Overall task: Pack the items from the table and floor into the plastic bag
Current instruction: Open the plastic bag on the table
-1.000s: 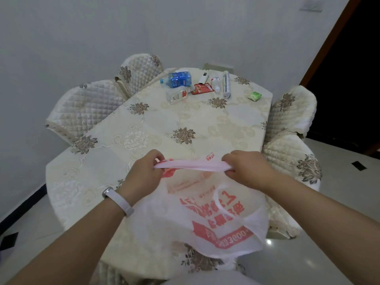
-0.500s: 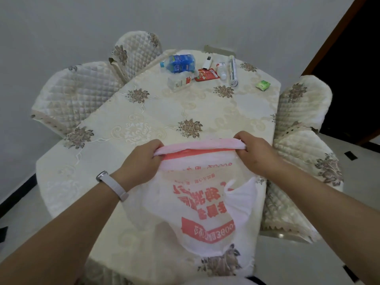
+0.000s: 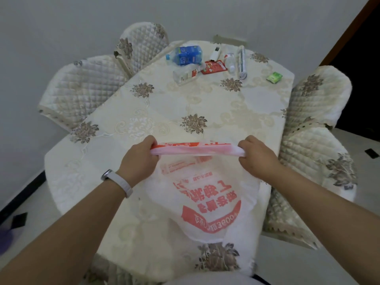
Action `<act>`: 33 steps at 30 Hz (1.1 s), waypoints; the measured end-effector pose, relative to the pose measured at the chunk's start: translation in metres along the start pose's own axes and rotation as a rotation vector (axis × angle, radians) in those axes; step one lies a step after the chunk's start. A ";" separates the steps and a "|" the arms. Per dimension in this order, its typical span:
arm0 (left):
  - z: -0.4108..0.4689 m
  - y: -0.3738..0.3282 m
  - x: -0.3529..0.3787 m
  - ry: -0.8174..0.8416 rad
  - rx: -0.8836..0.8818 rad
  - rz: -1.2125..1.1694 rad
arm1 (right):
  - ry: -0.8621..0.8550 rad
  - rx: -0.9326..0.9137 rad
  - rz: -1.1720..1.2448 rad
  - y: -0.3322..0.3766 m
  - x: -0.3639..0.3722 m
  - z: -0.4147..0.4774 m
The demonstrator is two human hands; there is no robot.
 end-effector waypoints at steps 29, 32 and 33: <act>-0.159 -0.045 0.127 0.316 0.183 0.673 | 0.151 0.273 0.910 -0.024 -0.019 -0.006; -0.163 -0.050 0.120 0.157 0.208 0.541 | 0.027 -0.001 0.612 -0.025 -0.021 -0.032; -0.164 -0.052 0.115 0.101 0.204 0.481 | -0.057 -0.187 0.508 -0.022 -0.022 -0.044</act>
Point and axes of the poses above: each hand's wrist, its own z-axis towards the middle knuckle, its own x-axis out of the palm, y = z × x, the point moved 1 cm from there along z, towards the middle knuckle, and after that the axes turned 15 degrees about z, right-handed, at the moved point
